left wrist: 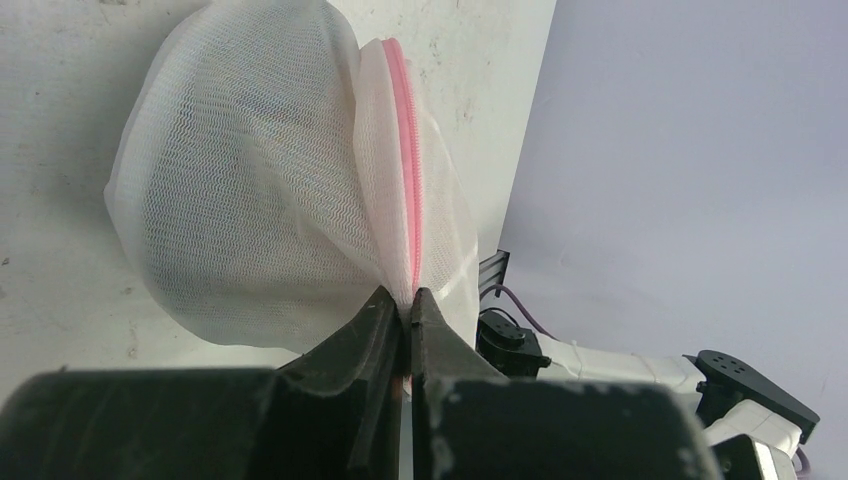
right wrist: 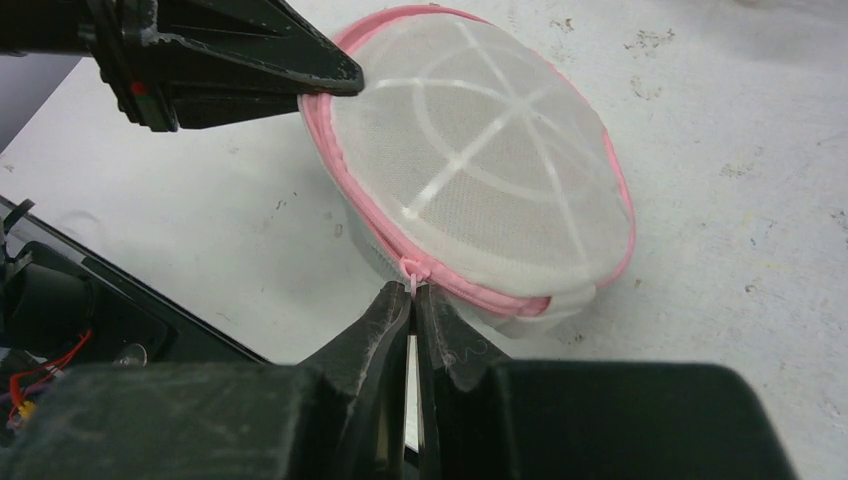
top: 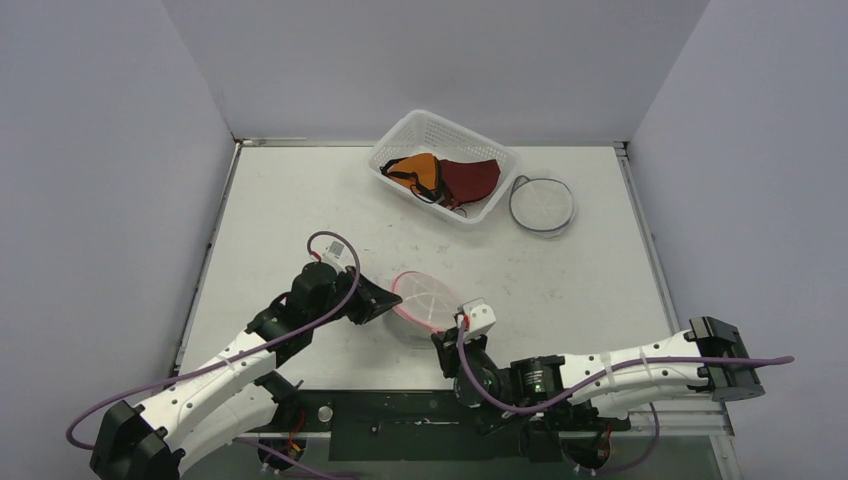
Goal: Unzip the laundry bag and remove the bra
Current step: Unzip the laundry bag at the center of the board.
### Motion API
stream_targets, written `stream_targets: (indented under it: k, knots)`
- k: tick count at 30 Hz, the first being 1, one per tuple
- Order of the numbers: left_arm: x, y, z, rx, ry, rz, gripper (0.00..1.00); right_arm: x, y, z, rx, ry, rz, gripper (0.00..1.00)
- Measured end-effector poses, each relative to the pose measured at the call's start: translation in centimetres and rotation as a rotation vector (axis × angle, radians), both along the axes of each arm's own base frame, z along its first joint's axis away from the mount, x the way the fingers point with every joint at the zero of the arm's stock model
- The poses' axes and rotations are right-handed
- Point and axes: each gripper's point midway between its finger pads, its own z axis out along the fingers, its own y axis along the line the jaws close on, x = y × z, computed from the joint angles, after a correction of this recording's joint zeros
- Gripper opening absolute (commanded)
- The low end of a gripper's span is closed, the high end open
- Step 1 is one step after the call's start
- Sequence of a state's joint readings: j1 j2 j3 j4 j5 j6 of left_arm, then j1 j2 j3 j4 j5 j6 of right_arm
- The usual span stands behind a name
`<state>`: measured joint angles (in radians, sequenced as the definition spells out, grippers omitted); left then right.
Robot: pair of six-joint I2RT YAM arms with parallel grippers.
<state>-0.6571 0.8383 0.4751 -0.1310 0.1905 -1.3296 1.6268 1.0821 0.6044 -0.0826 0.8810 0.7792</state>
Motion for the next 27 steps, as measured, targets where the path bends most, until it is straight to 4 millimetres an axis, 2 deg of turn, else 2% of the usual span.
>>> stream_targets:
  k: [17,25,26,27]
  knots:
    - [0.1,0.4,0.4,-0.005,-0.014,0.01,0.0,0.3,-3.1,-1.4,-0.014,0.034,-0.087,0.05]
    - [-0.2,0.5,-0.3,-0.003,-0.005,0.005,0.0,0.2,-3.5,-1.6,-0.007,0.045,-0.098,0.06]
    - [-0.2,0.5,-0.4,-0.004,-0.005,0.004,0.0,0.2,-3.5,-1.6,-0.006,0.046,-0.098,0.12]
    - [-0.2,0.5,-0.5,-0.005,-0.006,0.005,0.0,0.2,-3.4,-1.6,-0.003,0.048,-0.098,0.27]
